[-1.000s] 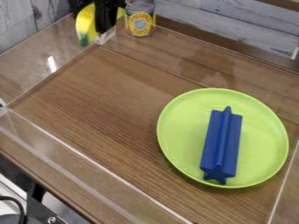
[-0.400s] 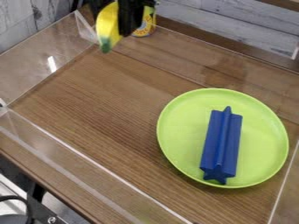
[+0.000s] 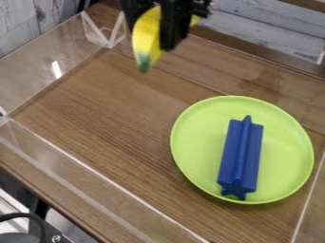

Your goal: Put the banana in the green plate

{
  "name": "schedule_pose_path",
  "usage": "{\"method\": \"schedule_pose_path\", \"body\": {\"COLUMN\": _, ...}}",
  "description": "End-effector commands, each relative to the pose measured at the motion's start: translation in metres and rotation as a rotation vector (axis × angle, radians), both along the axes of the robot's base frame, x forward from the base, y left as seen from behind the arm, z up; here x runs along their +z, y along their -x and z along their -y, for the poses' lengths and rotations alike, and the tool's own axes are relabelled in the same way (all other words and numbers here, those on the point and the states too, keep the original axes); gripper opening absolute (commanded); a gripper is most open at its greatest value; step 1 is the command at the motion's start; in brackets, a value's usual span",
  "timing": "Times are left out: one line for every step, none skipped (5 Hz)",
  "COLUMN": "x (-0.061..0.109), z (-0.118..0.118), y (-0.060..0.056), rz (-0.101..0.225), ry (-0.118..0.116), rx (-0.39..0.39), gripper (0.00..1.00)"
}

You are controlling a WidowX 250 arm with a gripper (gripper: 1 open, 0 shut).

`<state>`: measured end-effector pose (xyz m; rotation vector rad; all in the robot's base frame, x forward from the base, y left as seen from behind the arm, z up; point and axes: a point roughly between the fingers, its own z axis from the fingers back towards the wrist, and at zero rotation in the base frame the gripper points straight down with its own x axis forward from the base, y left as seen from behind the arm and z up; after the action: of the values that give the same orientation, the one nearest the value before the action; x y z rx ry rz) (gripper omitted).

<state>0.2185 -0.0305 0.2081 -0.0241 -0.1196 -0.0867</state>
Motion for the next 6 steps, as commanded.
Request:
{"method": "schedule_pose_path", "body": {"x": 0.011, "z": 0.019, "y": 0.012, "rz": 0.044, "ry": 0.008, "rx": -0.002, "gripper": 0.0}}
{"method": "schedule_pose_path", "body": {"x": 0.011, "z": 0.034, "y": 0.023, "rz": 0.055, "ry": 0.012, "rx": -0.01, "gripper": 0.0}}
{"method": "schedule_pose_path", "body": {"x": 0.01, "z": 0.042, "y": 0.027, "rz": 0.073, "ry": 0.014, "rx": -0.007, "gripper": 0.0}}
{"method": "schedule_pose_path", "body": {"x": 0.008, "z": 0.059, "y": 0.033, "rz": 0.095, "ry": 0.012, "rx": -0.007, "gripper": 0.0}}
{"method": "schedule_pose_path", "body": {"x": 0.005, "z": 0.072, "y": 0.041, "rz": 0.138, "ry": 0.002, "rx": -0.011, "gripper": 0.0}}
{"method": "schedule_pose_path", "body": {"x": 0.008, "z": 0.069, "y": 0.043, "rz": 0.183, "ry": -0.011, "rx": -0.01, "gripper": 0.0}}
